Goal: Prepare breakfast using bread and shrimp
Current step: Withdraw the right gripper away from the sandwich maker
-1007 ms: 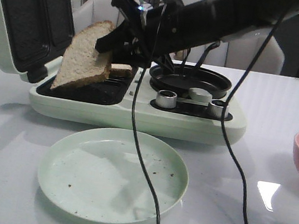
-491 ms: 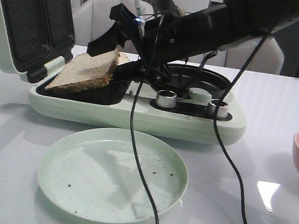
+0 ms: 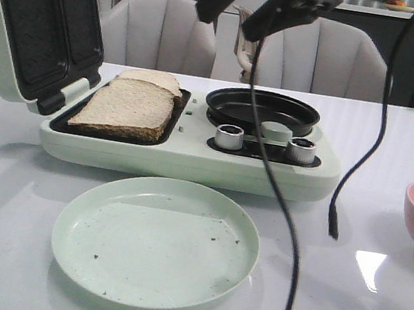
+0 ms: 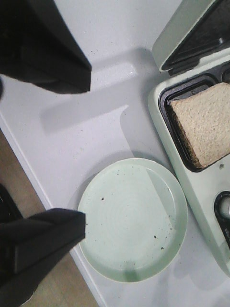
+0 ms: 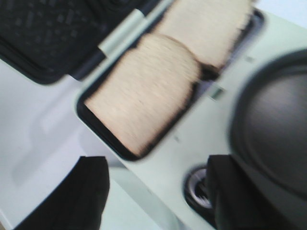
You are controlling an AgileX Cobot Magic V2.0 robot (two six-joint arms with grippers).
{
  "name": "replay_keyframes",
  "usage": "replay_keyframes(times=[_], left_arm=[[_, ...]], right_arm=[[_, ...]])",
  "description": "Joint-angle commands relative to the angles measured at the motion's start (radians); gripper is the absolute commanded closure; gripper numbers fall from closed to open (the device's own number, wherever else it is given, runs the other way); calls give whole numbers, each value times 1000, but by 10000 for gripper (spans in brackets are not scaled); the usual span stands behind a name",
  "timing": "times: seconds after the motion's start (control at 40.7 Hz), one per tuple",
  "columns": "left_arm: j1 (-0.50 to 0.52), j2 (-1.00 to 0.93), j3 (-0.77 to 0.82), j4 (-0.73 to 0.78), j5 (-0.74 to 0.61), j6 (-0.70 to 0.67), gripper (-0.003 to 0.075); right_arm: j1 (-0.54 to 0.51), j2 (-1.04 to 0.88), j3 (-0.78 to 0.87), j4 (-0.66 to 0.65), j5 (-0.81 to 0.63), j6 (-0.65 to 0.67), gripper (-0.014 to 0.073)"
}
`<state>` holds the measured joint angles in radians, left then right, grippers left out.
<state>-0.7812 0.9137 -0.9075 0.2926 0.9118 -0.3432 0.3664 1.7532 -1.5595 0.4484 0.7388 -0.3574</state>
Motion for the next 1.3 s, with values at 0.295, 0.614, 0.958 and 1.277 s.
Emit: replay_keyframes(times=[0.295,0.614,0.958,1.277], left_arm=[[-9,-7,-28,30,-57,1,172],[-9,-7,-28,46,-57,1,172],[-9,-7,-28,66,-53,1,200],[-9,-7,-56,212,32,36,556]], right_arm=[[-4,-446,381,-412,-62,348,55],[-4,-710,756,-496,-123,475,55],[-4,-793,869,-496,-140,475,55],[-4,-790,869,-493,-138,475,55]])
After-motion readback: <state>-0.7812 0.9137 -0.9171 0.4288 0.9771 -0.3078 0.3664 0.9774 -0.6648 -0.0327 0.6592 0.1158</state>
